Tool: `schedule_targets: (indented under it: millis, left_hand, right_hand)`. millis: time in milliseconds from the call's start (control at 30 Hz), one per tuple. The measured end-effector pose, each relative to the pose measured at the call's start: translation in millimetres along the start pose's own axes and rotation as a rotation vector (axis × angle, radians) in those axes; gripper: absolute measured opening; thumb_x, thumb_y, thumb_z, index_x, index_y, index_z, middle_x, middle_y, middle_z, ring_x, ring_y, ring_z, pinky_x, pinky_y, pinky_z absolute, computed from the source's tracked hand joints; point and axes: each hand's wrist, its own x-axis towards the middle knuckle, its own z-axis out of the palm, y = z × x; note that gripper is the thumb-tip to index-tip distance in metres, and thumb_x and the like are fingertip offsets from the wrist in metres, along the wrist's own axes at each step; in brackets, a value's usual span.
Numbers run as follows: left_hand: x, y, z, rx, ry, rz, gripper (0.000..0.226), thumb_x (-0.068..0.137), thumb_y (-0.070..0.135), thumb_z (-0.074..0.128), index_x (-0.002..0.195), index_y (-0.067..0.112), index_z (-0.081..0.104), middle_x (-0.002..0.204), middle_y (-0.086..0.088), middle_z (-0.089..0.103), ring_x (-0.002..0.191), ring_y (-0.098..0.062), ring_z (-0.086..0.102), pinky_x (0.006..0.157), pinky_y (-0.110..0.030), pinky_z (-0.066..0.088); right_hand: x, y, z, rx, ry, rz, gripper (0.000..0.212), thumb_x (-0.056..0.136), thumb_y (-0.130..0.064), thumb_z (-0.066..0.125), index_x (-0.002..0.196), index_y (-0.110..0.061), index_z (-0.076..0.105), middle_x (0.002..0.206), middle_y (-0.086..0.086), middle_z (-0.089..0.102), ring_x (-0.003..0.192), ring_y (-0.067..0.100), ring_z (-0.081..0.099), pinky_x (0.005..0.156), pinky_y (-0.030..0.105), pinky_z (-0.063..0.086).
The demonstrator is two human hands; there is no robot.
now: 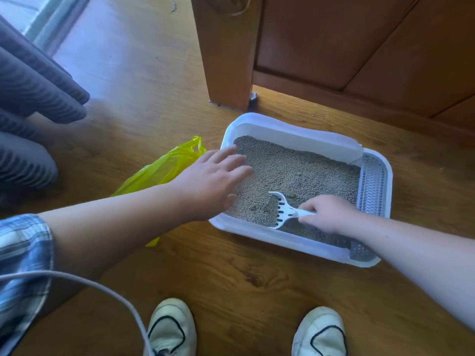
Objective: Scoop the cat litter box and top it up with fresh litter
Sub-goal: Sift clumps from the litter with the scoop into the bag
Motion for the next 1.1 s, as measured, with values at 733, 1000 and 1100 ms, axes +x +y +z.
schedule_targets:
  millis: [733,1000,1100]
  left_hand:
    - [-4,0,8,-0.220,-0.318,-0.345,0.110,0.090,0.054,0.060,0.155,0.021,-0.022,0.162,0.003,-0.028,0.133,-0.025,0.048,0.087,-0.035,0.050]
    - [-4,-2,11,-0.204,-0.313,-0.346,0.110,0.089,0.056,0.060,0.154,0.022,-0.023,0.161,0.004,-0.029,0.130,-0.026,0.051,0.082,-0.036,0.052]
    - [-2,-1,11,-0.203,-0.306,-0.359,0.106,0.091,0.053,0.057,0.155,0.021,-0.021,0.162,0.002,-0.027,0.129,-0.027,0.053,0.083,-0.040,0.055]
  right_hand:
    - [14,3,3,0.548,0.101,-0.088,0.021,0.092,-0.031,0.069,0.111,-0.039,0.072,0.065,-0.010,0.065,0.054,0.014,0.049,0.055,0.026,0.039]
    - [4,3,-4,0.572,0.167,-0.101,0.021,0.093,-0.028,0.069,0.110,-0.040,0.070,0.068,-0.006,0.066,0.052,0.012,0.048,0.049,0.023,0.036]
    - [-2,8,-7,0.560,0.195,-0.100,0.021,0.092,-0.030,0.070,0.111,-0.041,0.072,0.085,0.001,0.075,0.061,0.019,0.059,0.060,0.027,0.041]
